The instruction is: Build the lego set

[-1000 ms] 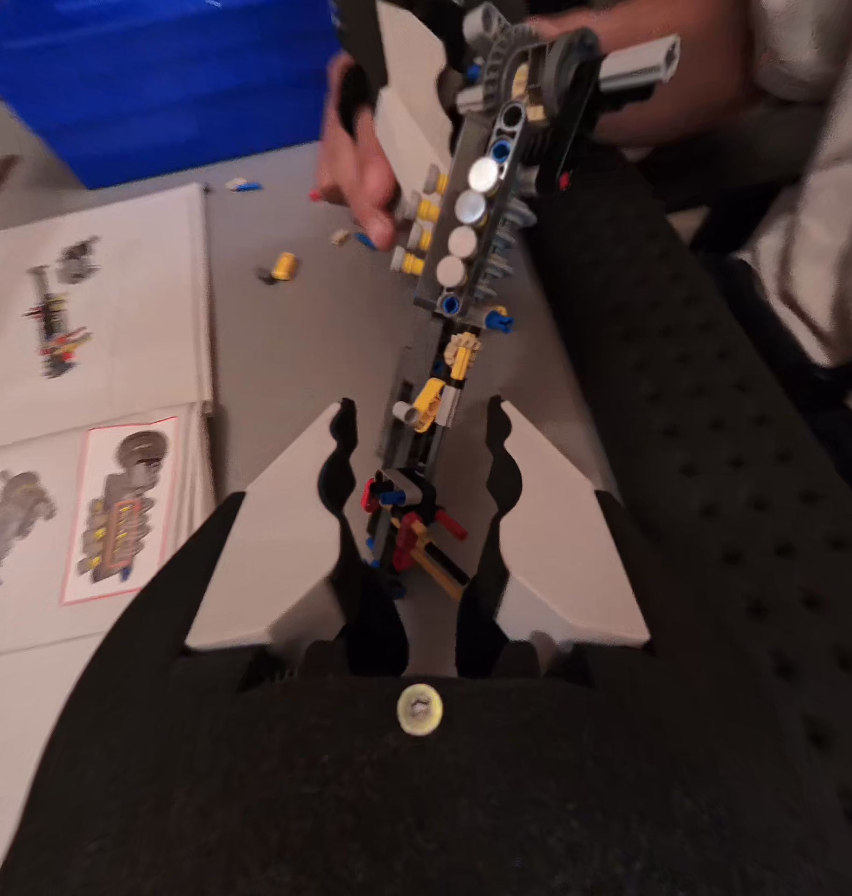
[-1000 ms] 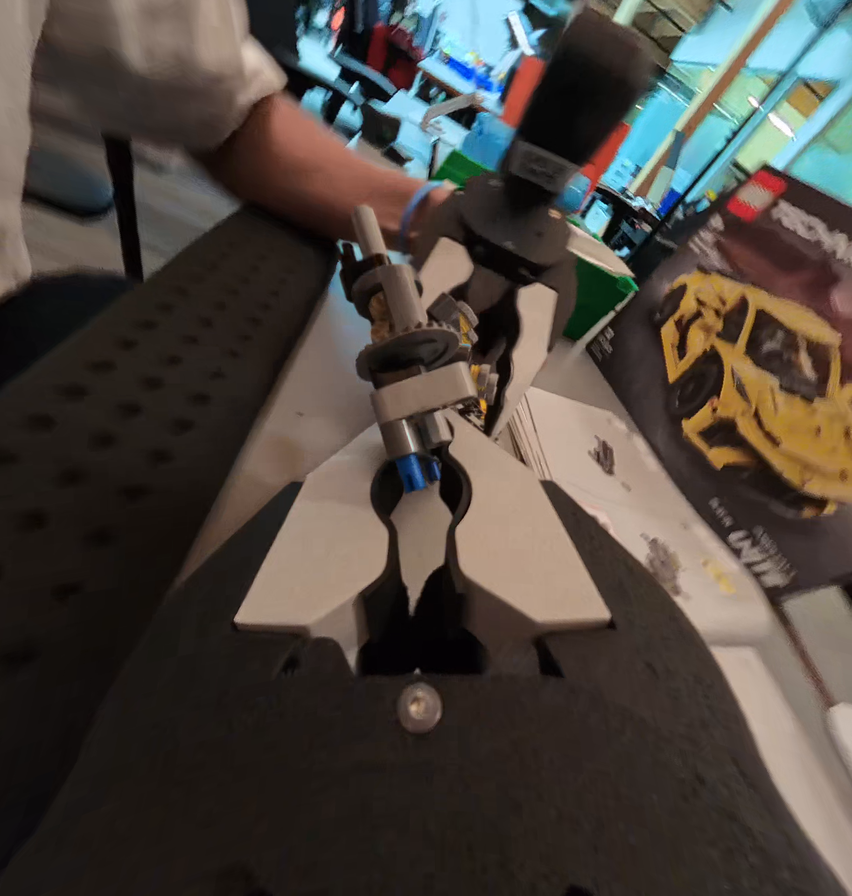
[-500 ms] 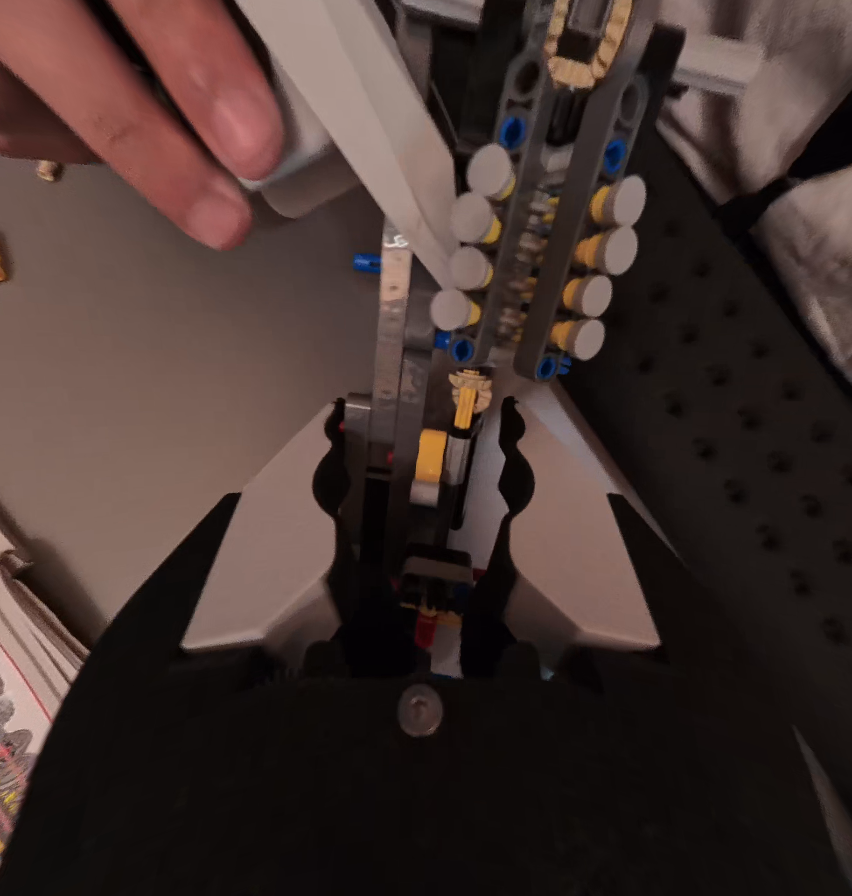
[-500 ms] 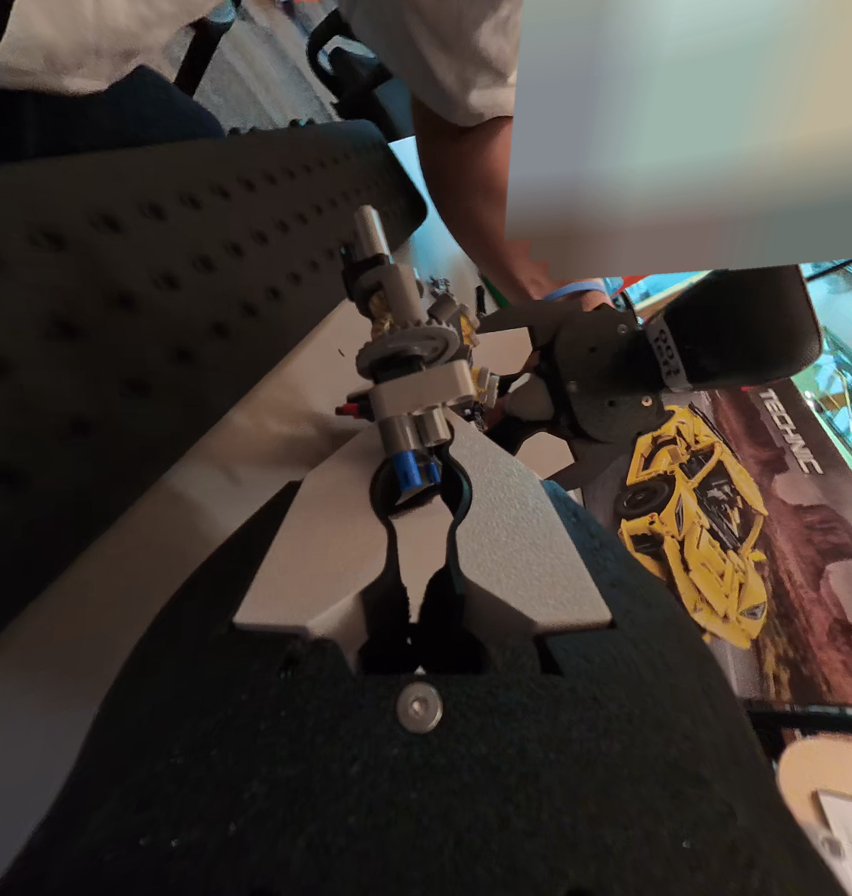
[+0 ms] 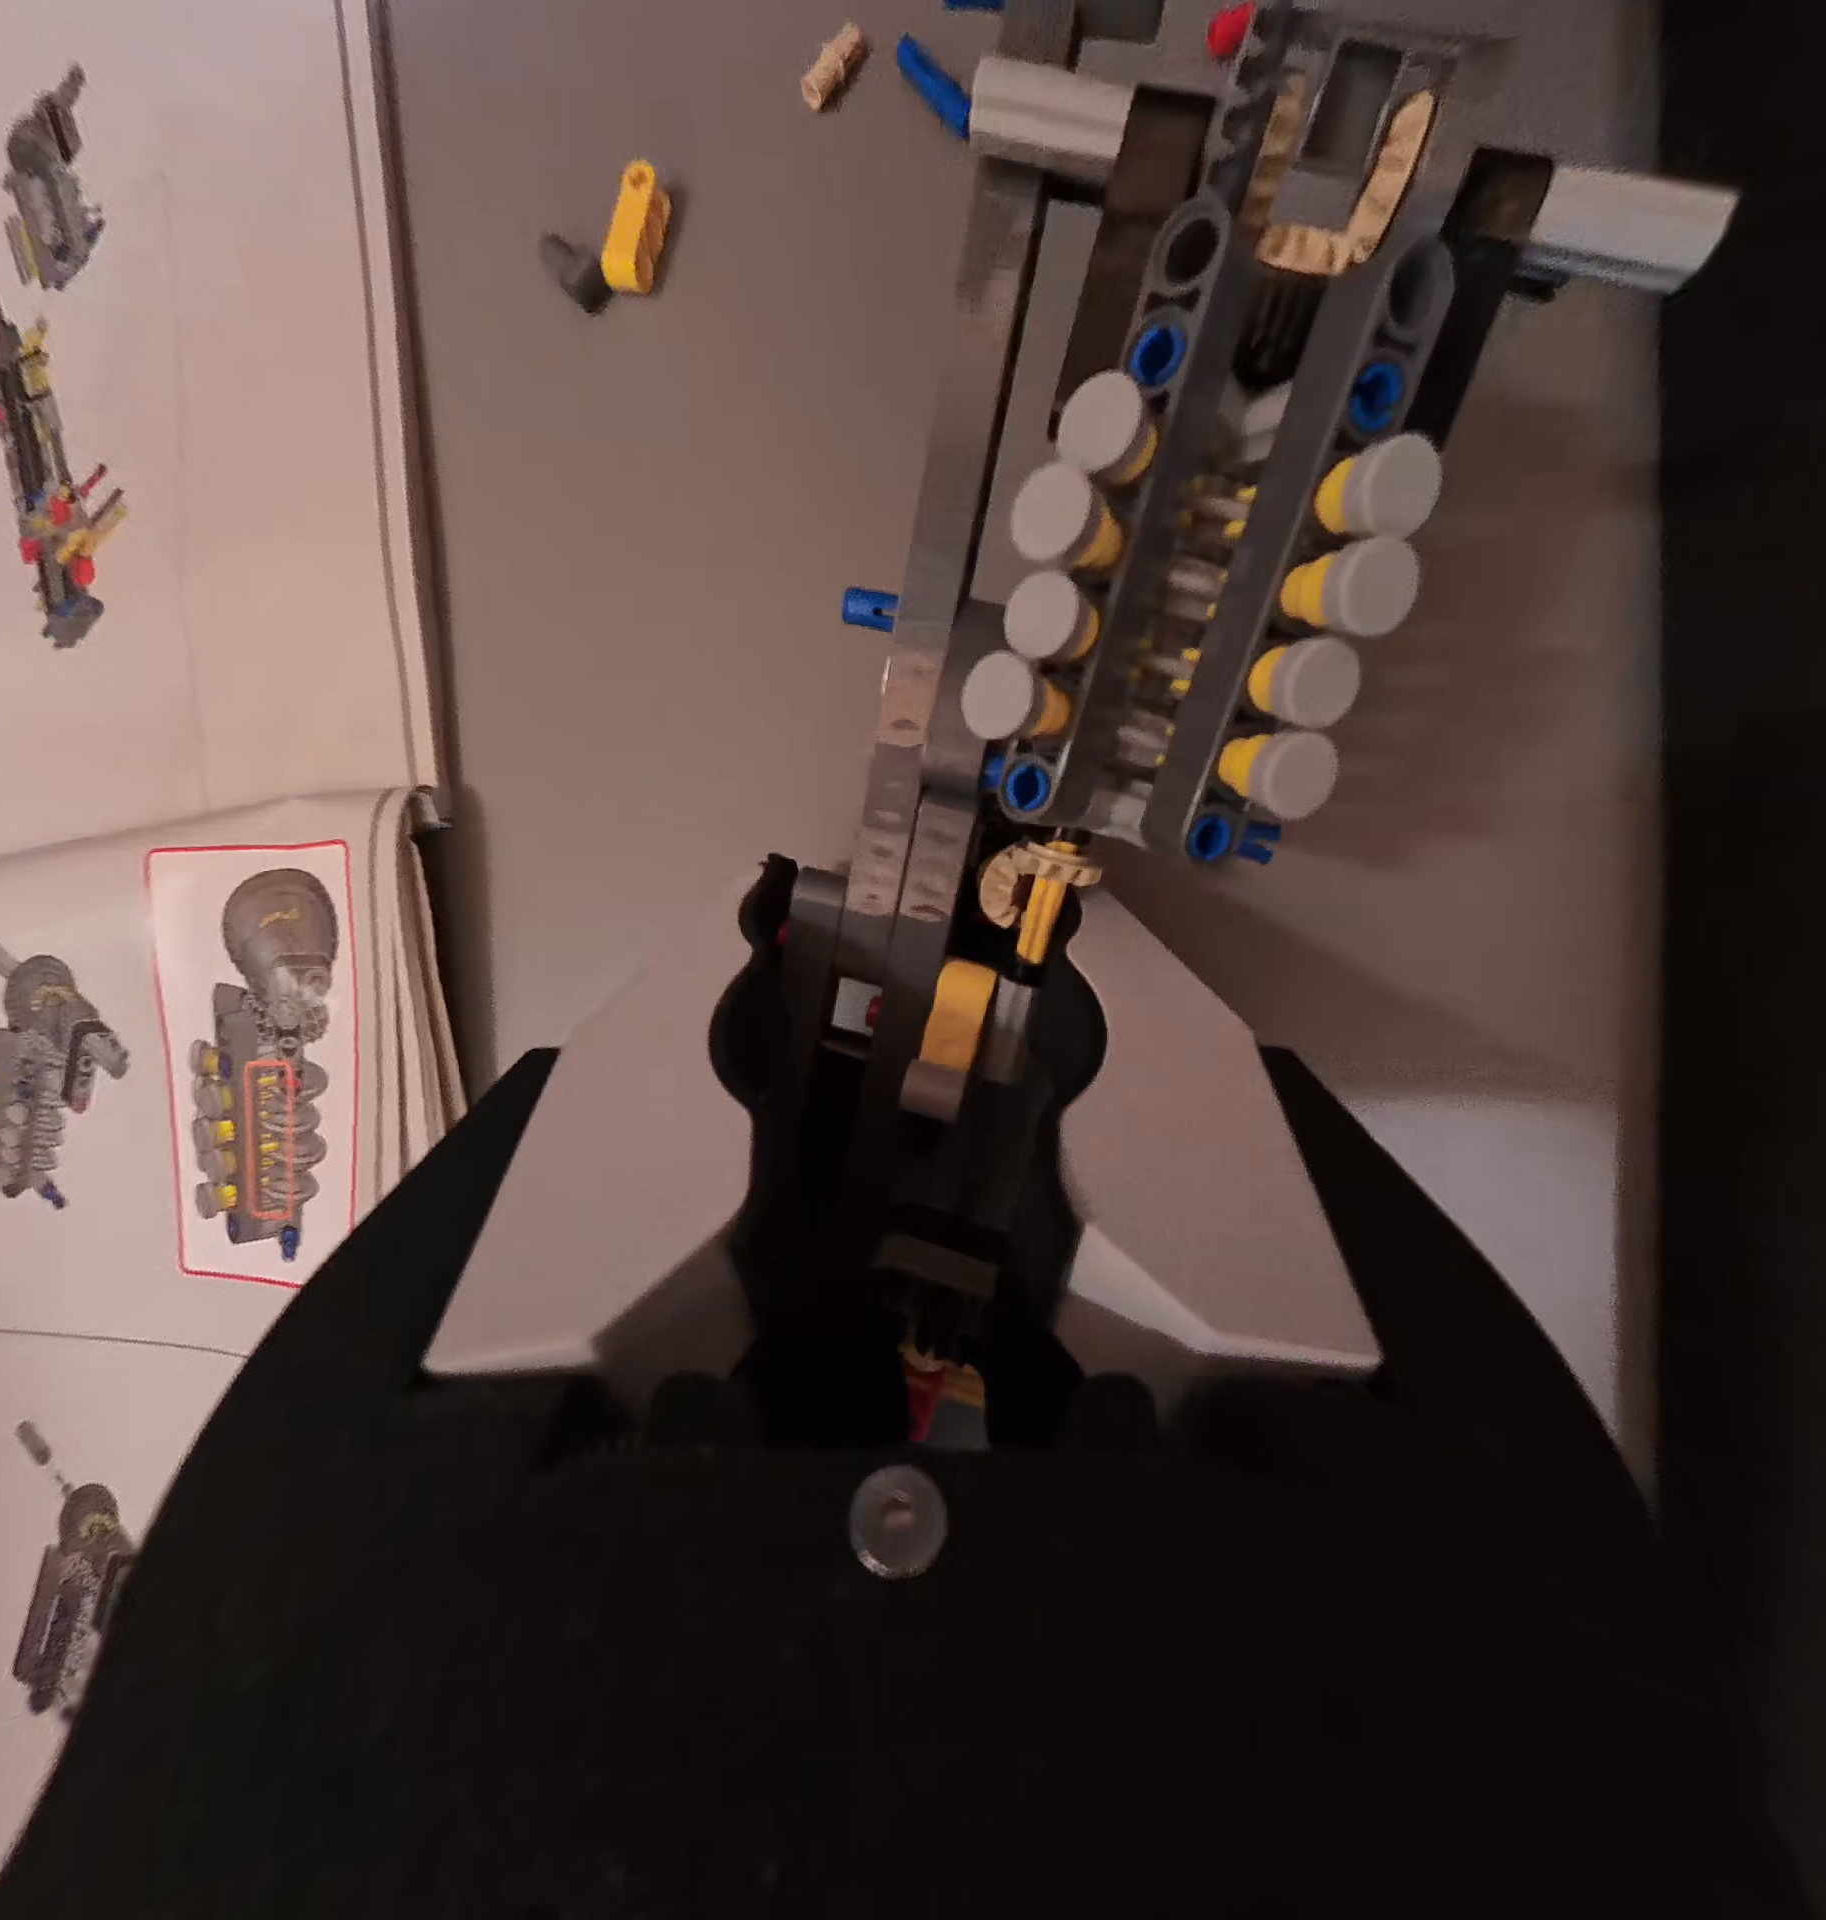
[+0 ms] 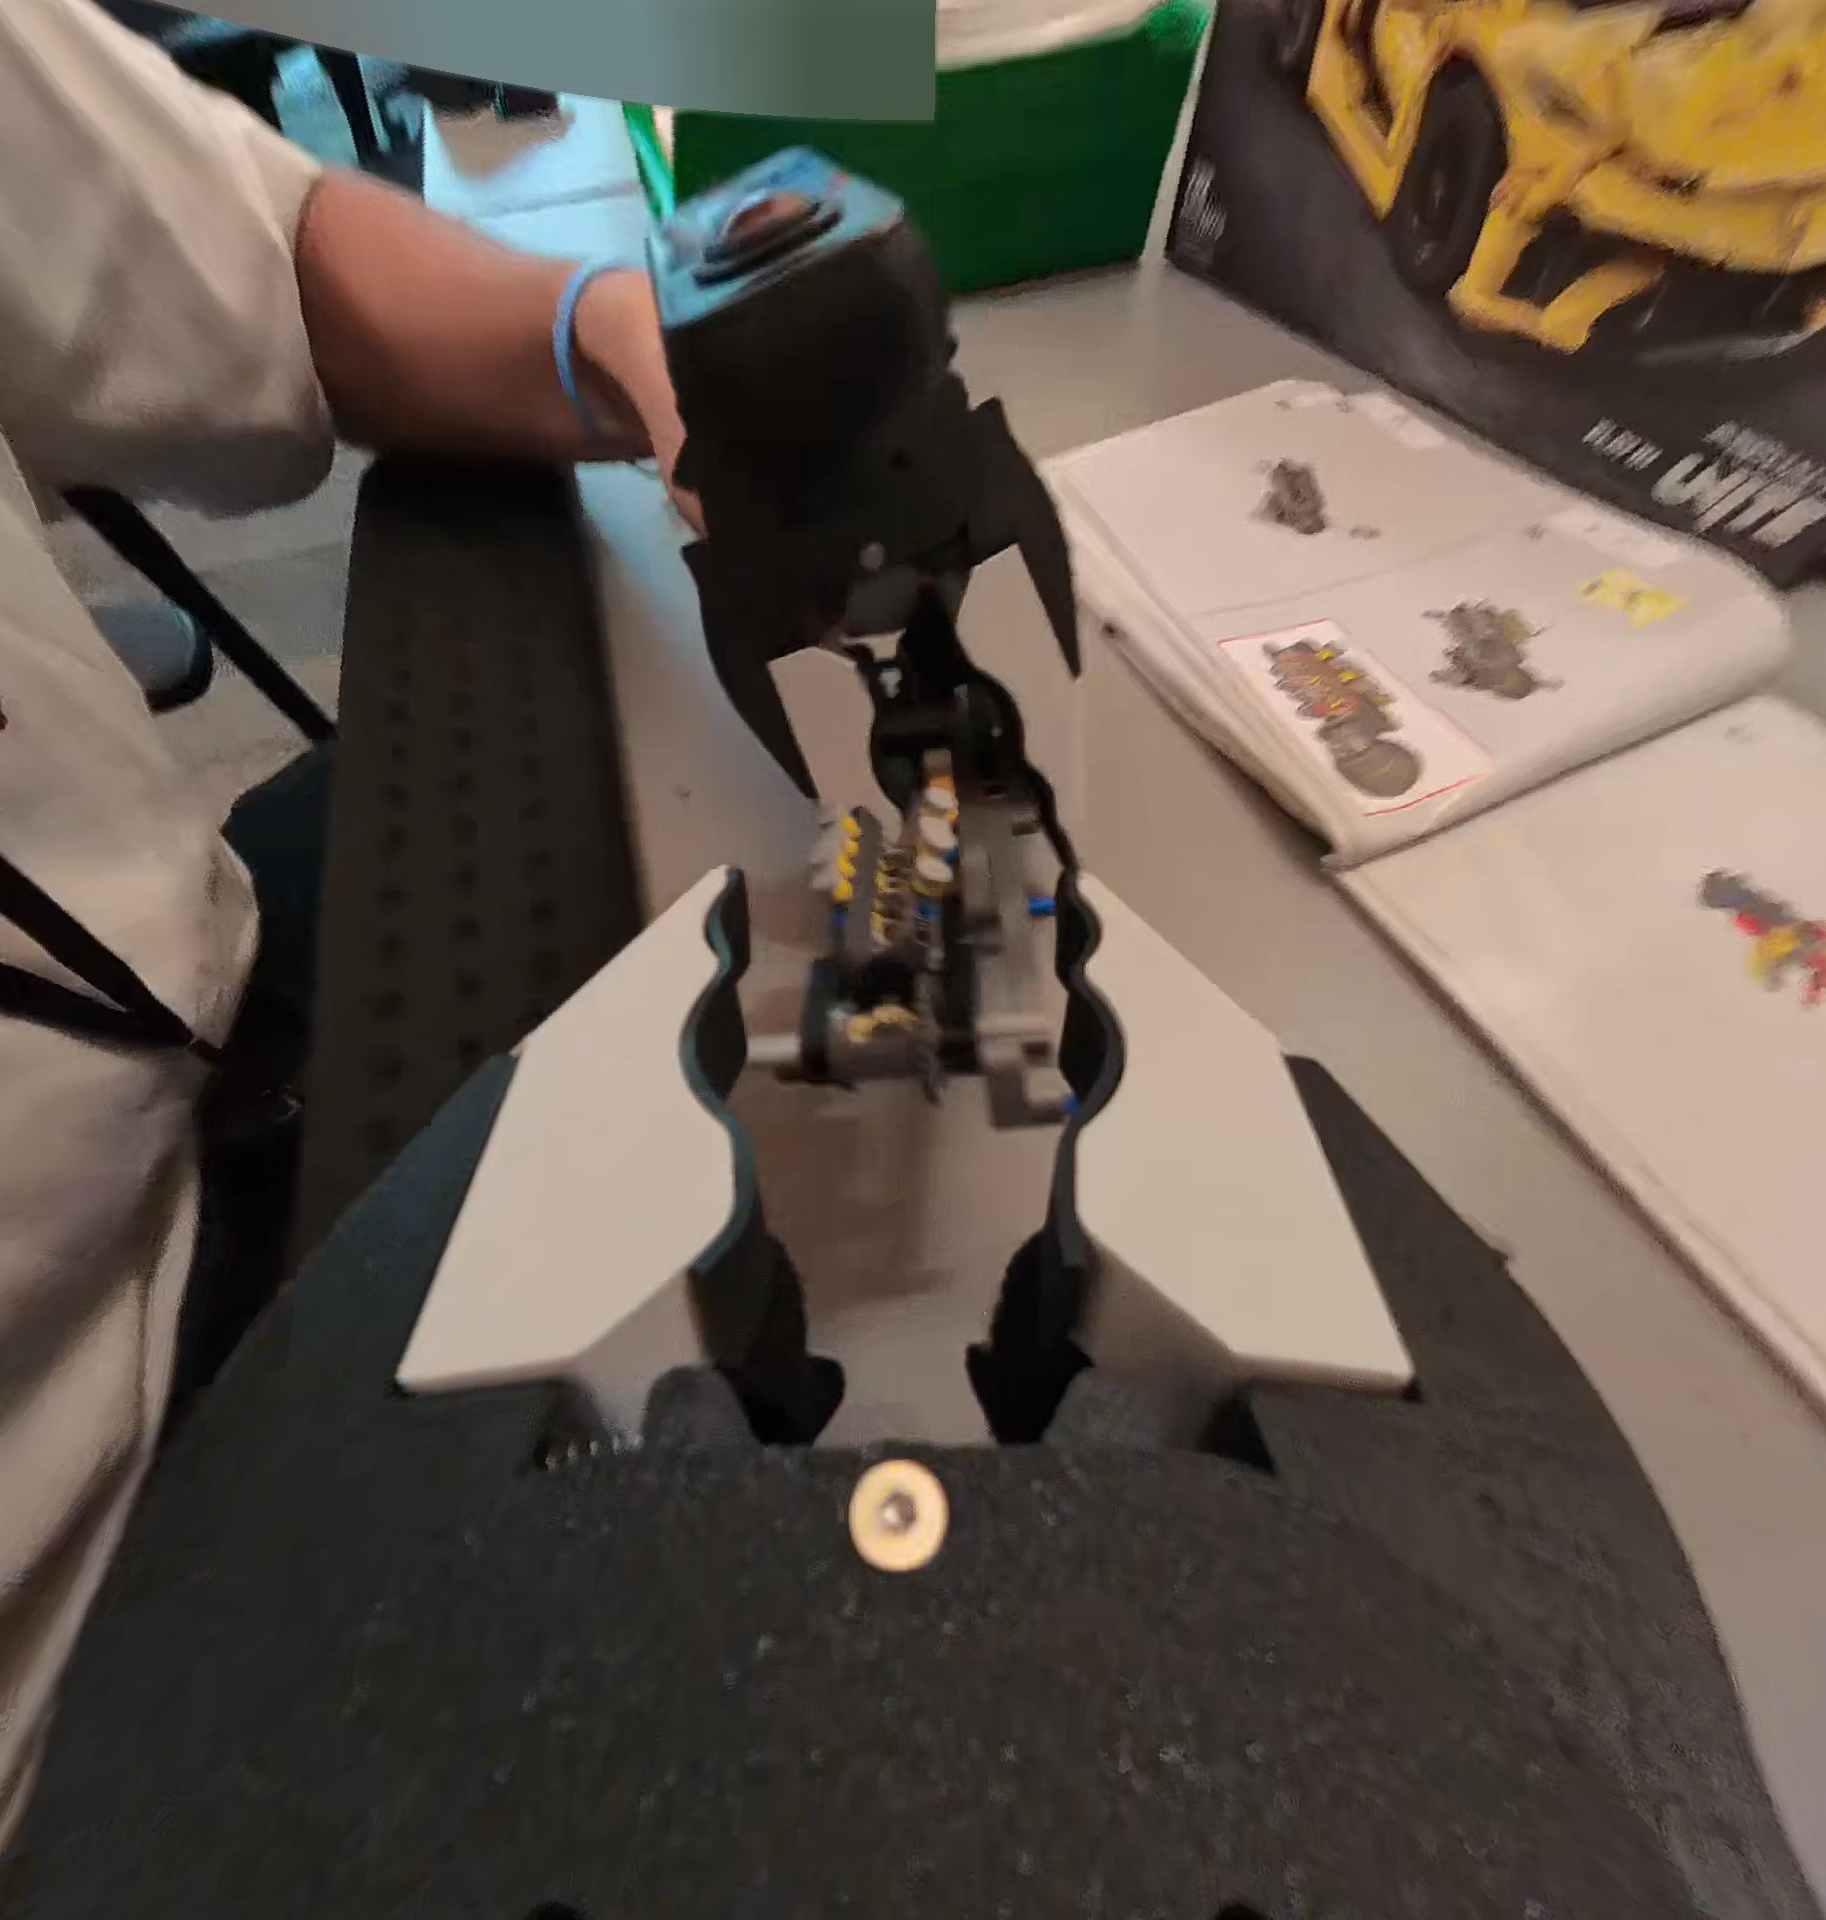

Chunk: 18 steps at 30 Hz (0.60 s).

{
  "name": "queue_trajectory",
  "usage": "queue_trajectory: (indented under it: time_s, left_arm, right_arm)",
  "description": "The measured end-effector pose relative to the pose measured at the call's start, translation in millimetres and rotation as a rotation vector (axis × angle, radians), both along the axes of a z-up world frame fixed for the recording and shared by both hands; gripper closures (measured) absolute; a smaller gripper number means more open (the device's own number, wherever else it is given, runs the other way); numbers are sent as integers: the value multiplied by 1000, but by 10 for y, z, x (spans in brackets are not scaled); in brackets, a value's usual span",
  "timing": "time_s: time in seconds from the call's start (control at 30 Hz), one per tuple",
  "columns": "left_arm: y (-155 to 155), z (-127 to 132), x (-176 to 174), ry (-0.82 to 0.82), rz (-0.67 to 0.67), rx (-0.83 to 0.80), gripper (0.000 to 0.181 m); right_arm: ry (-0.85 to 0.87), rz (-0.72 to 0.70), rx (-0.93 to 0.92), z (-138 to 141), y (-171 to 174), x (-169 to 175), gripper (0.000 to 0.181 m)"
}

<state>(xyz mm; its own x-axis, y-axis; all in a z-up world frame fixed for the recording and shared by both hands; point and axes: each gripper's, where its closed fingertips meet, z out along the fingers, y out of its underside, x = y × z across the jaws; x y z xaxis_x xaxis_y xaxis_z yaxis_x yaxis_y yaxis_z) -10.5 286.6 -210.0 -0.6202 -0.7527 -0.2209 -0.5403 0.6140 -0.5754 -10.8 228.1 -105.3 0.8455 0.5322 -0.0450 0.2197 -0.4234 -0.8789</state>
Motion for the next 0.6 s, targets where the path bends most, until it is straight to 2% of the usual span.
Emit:
queue_trajectory:
  time_s: [0.03,0.13,0.17,0.23,0.33,0.4,0.5,0.6]
  left_arm:
    - [-24,-1,-2,6,5,2,137]
    - [-41,3,0,-9,-4,19,138]
    - [-41,4,-5,-14,-6,18,138]
    - [-54,0,-32,-9,-13,-6,137]
    - [-77,-2,-76,-6,-40,-37,134]
    - [-99,-5,-135,18,-72,-55,133]
    - [-111,-3,-156,33,-85,-79,131]
    - [-84,138,-157,28,-81,-135,124]
  right_arm:
    - [-29,-4,-42,-90,13,-93,119]
    - [-139,-47,-81,-341,127,-198,113]
    - [-164,-60,-100,-416,150,-186,116]
    - [-200,-70,-87,-459,185,-146,134]
    - [-236,9,-86,-491,154,-199,147]
    - [-239,73,-108,-547,101,-214,148]
    - [-257,171,-44,-577,86,-215,148]
    - [-428,202,-52,-804,142,-40,149]
